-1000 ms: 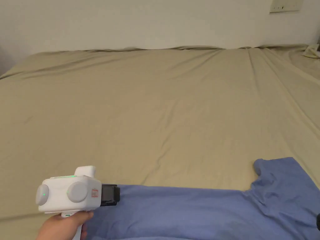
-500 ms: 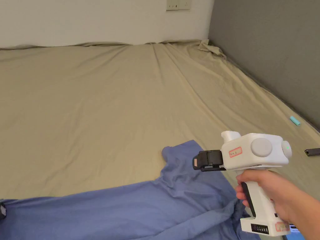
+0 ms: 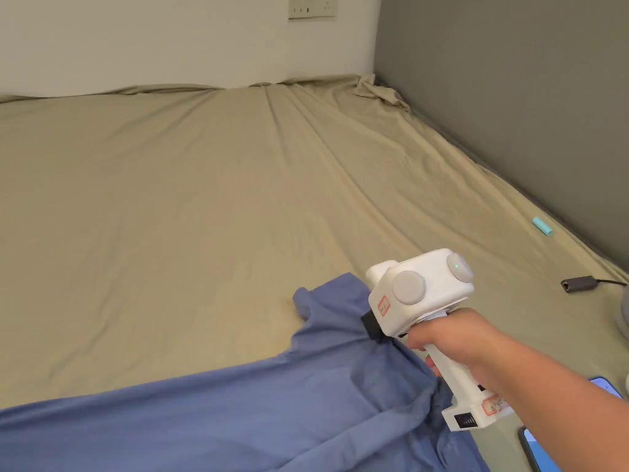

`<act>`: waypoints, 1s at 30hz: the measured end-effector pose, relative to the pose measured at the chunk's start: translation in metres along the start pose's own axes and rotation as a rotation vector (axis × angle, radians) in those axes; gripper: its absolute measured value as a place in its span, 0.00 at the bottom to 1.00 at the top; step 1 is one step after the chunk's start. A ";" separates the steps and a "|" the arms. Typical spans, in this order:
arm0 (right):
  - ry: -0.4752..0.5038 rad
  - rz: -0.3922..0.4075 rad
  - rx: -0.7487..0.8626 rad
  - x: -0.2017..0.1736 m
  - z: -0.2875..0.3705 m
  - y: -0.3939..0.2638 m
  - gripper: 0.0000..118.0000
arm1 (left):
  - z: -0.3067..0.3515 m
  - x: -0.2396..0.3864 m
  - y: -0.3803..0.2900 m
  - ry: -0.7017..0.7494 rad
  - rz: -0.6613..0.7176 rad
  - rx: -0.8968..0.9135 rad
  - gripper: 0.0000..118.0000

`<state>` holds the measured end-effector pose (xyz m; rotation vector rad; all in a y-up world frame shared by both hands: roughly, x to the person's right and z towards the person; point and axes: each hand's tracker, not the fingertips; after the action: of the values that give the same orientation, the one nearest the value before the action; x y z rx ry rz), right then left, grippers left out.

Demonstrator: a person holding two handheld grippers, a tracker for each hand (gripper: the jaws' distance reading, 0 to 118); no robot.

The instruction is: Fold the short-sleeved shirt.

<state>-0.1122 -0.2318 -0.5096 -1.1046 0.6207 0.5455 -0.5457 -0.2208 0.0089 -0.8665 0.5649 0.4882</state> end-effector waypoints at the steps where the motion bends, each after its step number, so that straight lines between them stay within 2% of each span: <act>1: 0.009 -0.008 0.007 0.003 0.004 -0.001 0.04 | 0.001 0.001 -0.002 -0.003 0.002 -0.001 0.03; 3: 0.093 -0.101 0.040 0.012 0.012 -0.002 0.04 | -0.002 -0.004 0.002 -0.008 0.000 0.001 0.03; 7: 0.206 -0.147 0.123 0.024 0.037 -0.007 0.04 | 0.003 -0.013 0.004 -0.043 0.002 0.005 0.03; 11: 0.346 -0.115 0.215 0.034 0.097 -0.033 0.04 | 0.038 -0.020 0.012 -0.172 -0.083 0.010 0.03; 13: 0.360 -0.099 0.238 0.040 0.129 -0.056 0.04 | 0.058 -0.029 0.008 -0.204 -0.116 -0.004 0.03; 17: 0.463 -0.054 0.169 0.049 0.159 -0.100 0.04 | 0.083 -0.044 0.000 -0.292 -0.164 -0.130 0.03; 20: 0.409 -0.023 0.068 0.048 0.155 -0.127 0.04 | 0.088 -0.061 -0.003 -0.277 -0.236 -0.217 0.03; 23: 0.402 -0.044 -0.013 0.042 0.138 -0.147 0.04 | 0.080 -0.065 -0.023 -0.285 -0.242 -0.276 0.03; 25: 0.376 -0.026 -0.069 0.033 0.123 -0.157 0.04 | 0.070 -0.064 -0.034 -0.295 -0.242 -0.299 0.03; 28: 0.290 0.029 -0.120 0.015 0.099 -0.164 0.04 | 0.055 -0.059 -0.041 -0.171 -0.290 -0.340 0.03; 30: 0.241 0.057 -0.162 0.017 0.076 -0.165 0.04 | 0.042 -0.051 -0.044 -0.094 -0.342 -0.379 0.03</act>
<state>0.0257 -0.2177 -0.3912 -1.3209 0.8302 0.5223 -0.5458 -0.2196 0.0885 -1.2683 0.2300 0.3237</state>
